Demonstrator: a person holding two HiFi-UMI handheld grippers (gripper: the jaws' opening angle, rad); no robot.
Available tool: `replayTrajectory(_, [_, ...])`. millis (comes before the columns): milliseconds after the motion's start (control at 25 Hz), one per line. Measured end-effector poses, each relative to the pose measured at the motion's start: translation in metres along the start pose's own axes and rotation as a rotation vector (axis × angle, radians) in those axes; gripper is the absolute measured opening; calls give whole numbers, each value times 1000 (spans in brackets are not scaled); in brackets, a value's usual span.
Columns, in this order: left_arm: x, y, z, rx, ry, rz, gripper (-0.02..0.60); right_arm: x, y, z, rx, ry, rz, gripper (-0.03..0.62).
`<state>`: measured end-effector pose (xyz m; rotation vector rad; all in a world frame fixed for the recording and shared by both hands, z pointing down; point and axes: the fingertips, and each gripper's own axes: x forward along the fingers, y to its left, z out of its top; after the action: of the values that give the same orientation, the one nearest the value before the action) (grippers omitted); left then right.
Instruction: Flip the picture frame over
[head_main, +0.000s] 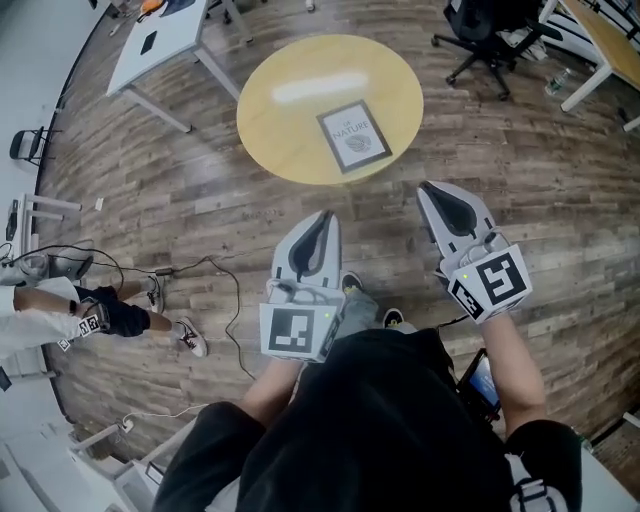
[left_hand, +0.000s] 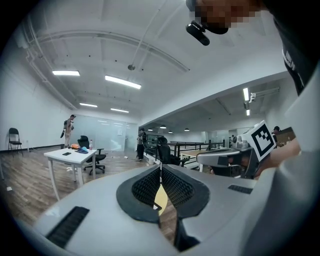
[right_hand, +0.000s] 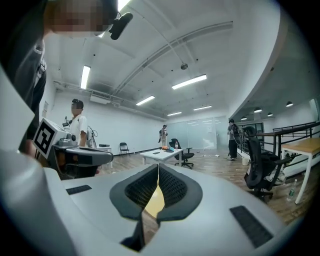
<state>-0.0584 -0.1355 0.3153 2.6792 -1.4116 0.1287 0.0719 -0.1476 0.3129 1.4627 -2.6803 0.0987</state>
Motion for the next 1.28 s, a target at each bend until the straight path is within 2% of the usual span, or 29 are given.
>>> replayTrajectory(280, [26,59,9,-17,-20,13,31,60,8,-2,-67,31,41,20])
replayTrajectory(480, [45,82,5,-24,-5,18,31,87,3,-9,-82,56,67,19])
replayTrajectory(720, [88,97,5,-33,22,31,31,115,-28,-15,-139,83,100,20])
replayTrajectory(880, [130,108,8,-7,48,59,31,140,-59,-16,-177,87,127,20])
replayTrajectory(1080, [185,105,21,21,41,55,31,161,-97,-21,-245,105,188,20])
replayTrajectory(1280, [220,112,23,24,32,83,31,185,-115,-38,-265,136,280,20])
